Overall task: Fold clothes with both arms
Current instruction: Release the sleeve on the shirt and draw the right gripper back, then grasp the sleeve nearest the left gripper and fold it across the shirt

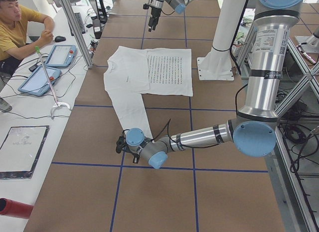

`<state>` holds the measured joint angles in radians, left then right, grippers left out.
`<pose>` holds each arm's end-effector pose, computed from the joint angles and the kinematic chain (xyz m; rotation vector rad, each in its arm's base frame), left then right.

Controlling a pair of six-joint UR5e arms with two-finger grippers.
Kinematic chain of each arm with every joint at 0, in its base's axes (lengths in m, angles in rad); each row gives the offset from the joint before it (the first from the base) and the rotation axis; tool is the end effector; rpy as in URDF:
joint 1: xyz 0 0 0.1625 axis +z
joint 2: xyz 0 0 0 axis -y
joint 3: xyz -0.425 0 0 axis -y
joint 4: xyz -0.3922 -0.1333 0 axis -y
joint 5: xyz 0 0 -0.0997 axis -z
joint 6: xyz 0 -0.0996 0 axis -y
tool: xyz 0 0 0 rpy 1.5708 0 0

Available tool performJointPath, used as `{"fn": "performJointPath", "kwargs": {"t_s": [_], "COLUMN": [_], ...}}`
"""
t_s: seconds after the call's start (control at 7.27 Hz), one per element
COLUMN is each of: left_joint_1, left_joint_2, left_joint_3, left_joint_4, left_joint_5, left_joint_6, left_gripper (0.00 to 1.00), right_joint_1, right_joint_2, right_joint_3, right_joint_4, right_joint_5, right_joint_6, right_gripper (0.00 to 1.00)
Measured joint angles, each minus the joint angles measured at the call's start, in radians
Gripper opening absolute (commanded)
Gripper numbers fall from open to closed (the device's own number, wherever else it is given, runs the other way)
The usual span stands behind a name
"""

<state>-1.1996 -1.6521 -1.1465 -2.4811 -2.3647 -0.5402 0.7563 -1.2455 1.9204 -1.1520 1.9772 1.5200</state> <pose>0.1326 -0.5123 0.7233 0.1420 0.9276 0.0687 -0.3495 -0.4589 0.2736 0.0883 -1.1410 0.4056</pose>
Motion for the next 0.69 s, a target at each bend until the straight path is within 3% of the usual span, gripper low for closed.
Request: {"fn": "performJointPath", "kwargs": {"t_s": [0.41,0.69], "left_joint_1": [0.000,0.000], "left_joint_2": [-0.002,-0.031], "left_joint_3": [-0.085,-0.197], "left_joint_4": [0.007,0.012], "left_joint_5": [-0.048,-0.117], "left_joint_6": [-0.009,-0.132], "left_gripper": [0.00,0.00], "right_joint_1": [0.000,0.001], "right_joint_2": [-0.009,-0.055], "right_joint_3": [0.011,0.045], "right_joint_4": [0.000,0.000], "right_joint_5": [0.006,0.012], "right_joint_6": [0.000,-0.011], "right_gripper": [0.99,0.99]}}
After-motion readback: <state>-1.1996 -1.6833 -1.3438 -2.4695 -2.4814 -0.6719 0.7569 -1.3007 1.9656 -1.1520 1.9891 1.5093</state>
